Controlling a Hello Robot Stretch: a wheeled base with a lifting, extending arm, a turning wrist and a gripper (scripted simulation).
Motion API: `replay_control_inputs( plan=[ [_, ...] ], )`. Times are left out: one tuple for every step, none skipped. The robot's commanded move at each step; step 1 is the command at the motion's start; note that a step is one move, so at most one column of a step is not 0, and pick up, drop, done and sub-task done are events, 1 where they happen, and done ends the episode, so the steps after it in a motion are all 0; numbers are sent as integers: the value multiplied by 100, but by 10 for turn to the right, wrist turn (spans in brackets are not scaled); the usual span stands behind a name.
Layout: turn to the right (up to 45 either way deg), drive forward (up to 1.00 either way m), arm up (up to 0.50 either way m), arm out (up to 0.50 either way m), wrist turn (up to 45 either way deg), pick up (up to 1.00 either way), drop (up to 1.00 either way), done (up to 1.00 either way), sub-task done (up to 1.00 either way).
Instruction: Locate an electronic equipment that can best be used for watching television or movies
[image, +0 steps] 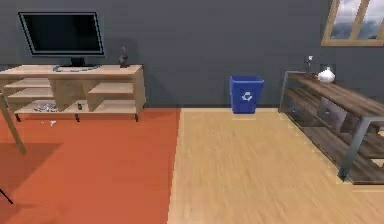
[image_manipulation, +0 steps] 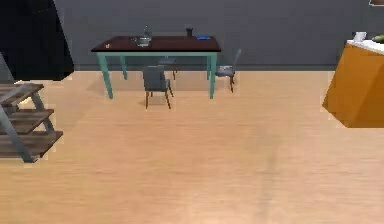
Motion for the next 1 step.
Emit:
replay_control_inputs(
  plan=[
    [-90,0,0,0,0,0,0,0,0]
  ],
)
